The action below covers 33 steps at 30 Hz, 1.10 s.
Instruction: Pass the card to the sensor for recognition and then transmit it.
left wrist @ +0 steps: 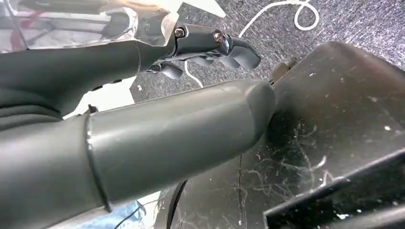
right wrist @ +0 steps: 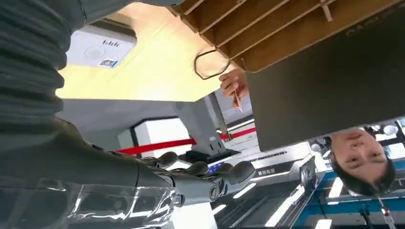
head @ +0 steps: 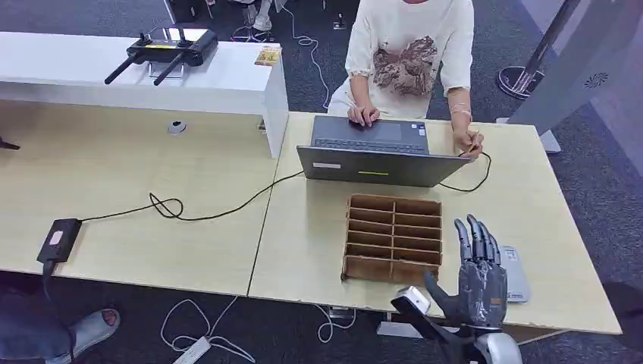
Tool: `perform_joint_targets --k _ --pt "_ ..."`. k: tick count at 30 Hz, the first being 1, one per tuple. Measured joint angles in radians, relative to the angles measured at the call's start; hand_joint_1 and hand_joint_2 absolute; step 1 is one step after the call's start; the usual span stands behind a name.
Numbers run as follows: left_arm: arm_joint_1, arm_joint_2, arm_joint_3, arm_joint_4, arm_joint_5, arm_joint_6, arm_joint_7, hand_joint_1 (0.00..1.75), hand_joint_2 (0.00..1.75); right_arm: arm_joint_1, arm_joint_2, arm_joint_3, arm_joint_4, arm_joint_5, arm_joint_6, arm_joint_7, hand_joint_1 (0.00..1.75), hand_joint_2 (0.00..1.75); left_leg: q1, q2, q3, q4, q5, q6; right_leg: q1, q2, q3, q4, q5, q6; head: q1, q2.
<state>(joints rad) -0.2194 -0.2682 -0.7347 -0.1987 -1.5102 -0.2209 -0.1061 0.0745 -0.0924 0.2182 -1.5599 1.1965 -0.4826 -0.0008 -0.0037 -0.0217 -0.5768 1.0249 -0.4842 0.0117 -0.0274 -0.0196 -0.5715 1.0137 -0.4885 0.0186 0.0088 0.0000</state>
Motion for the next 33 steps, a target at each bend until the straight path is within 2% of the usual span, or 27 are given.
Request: perform_joint_targets --k 5,14,21,26,33 --pt "-0.004 0.000 -0.018 0.000 -0.002 0.001 -0.010 0.00 0.00 -0.032 0.011 0.019 0.032 0.070 0.018 0.033 0.00 1.75 0.001 0.000 0.000 0.000 0.000 0.000 0.001 0.000 0.000 0.000 0.000 0.000 0.000 0.000" --pt "-0.012 0.000 -0.045 0.000 -0.001 0.003 -0.004 0.00 0.00 -0.082 0.013 0.047 0.094 0.077 0.030 0.044 0.00 1.75 0.002 0.000 0.000 0.000 0.000 -0.001 0.002 0.000 0.000 0.000 0.001 -0.001 0.000 0.000" --pt "-0.013 0.000 -0.051 0.000 -0.002 0.008 -0.003 0.00 0.00 -0.110 0.013 0.050 0.132 0.093 0.039 0.095 0.00 1.75 0.002 0.000 0.000 0.000 0.000 -0.001 0.002 0.000 0.000 0.000 0.001 -0.001 0.000 0.000" --pt "-0.014 0.000 -0.053 0.000 -0.002 0.008 -0.005 0.00 0.00 -0.112 0.013 0.050 0.136 0.116 0.076 0.133 0.00 1.75 0.002 0.000 0.000 0.000 0.000 -0.001 0.002 0.000 0.000 0.000 0.001 -0.001 0.000 0.000" --pt "-0.014 0.000 -0.054 0.000 -0.002 0.006 -0.005 0.00 0.00 -0.101 0.014 0.040 0.125 0.134 0.114 0.143 0.00 1.75 0.002 0.000 0.000 0.000 0.000 -0.001 0.002 0.000 0.000 0.000 0.001 -0.001 0.000 0.000"
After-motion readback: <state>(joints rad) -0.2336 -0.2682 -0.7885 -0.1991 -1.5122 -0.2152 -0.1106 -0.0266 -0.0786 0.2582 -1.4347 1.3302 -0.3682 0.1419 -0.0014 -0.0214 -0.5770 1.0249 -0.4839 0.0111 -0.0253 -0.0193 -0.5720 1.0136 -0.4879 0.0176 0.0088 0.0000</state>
